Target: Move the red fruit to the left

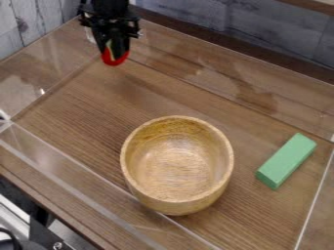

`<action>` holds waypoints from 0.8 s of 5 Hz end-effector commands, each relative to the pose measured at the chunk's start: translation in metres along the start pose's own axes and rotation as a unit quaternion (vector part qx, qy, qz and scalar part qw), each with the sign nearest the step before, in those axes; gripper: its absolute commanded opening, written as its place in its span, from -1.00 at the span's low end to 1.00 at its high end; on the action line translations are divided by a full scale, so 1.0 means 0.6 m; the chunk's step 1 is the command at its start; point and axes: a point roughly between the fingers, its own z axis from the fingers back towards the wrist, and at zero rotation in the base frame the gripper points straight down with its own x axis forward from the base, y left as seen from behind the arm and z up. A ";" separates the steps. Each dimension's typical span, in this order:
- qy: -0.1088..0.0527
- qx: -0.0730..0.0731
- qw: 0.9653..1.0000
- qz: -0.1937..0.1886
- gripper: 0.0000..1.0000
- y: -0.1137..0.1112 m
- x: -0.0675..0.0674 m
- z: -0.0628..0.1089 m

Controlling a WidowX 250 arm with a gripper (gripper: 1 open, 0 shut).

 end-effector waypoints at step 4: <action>0.006 0.008 0.999 0.041 1.00 0.071 0.004 -0.009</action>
